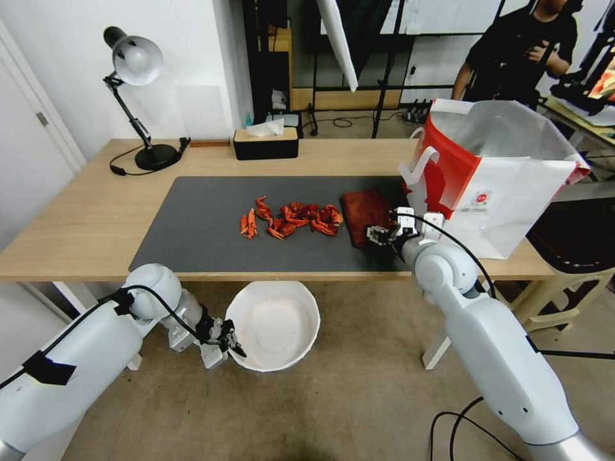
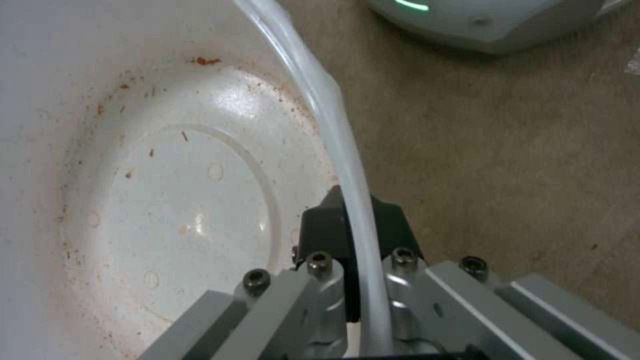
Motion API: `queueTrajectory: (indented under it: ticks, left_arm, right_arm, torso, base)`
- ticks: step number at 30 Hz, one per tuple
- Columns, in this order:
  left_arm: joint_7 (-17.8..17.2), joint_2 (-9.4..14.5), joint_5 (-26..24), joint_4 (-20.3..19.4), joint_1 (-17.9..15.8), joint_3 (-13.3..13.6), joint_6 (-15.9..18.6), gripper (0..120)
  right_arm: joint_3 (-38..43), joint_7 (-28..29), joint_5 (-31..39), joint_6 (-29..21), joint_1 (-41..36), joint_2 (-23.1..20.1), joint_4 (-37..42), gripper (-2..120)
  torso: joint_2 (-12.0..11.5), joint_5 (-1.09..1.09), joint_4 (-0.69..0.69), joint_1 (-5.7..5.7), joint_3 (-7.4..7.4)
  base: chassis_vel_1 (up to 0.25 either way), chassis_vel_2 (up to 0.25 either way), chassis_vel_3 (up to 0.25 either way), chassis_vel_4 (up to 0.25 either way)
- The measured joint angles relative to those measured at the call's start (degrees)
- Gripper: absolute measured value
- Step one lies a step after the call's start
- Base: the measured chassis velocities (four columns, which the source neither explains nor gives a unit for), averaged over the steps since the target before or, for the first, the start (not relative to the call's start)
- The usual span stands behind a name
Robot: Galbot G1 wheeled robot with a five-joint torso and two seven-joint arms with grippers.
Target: Sweep shrimp from table into container with towel, then put container into takeout bag.
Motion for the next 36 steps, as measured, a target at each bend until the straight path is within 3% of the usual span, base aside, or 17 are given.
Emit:
queueTrajectory:
  ticks: [6,8,11,14,31,36]
  left_arm:
    - [-0.3,-0.1,0.0,0.2,0.3,0.0,-0.3,0]
    - [-0.3,-0.1,0.0,0.2,0.3,0.0,-0.3,0]
    - [-0.6,-0.2,-0.1,0.3,0.4,-0.1,-0.5,0]
    - [-0.8,-0.2,-0.1,0.4,0.4,-0.1,-0.6,0]
    - [-1.3,-0.4,-0.1,1.0,0.3,-0.1,-1.1,0]
    - [-1.8,-0.4,-0.2,1.1,0.1,0.0,-1.1,0]
  right_arm:
    - [-0.2,0.4,0.1,0.0,-0.4,0.0,0.2,26]
    - [-0.2,0.4,0.2,0.0,-0.4,0.0,0.2,25]
    - [-0.2,0.5,0.3,0.0,-0.6,-0.2,0.3,7]
    - [-0.1,0.4,0.5,0.0,-0.7,-0.4,0.3,2]
    - [0.9,-0.7,1.0,0.0,-1.9,-1.2,1.4,2]
    - [1.2,-4.3,0.2,0.7,-1.9,-1.9,4.1,2]
  torso:
    - [0.0,0.01,0.02,0.00,0.00]
    - [0.0,0.01,0.02,0.00,0.00]
    - [0.0,0.02,0.03,0.00,0.00]
    - [0.0,0.02,0.04,0.00,0.00]
    - [0.0,0.02,-0.01,0.00,0.02]
    - [0.0,0.02,0.03,0.01,0.03]
  base:
    - [0.000,0.000,0.000,0.000]
    - [0.000,0.000,0.000,0.000]
    - [0.000,0.000,0.000,0.000]
    - [0.000,0.000,0.000,0.000]
    - [0.000,0.000,0.000,0.000]
    - [0.000,0.000,0.000,0.000]
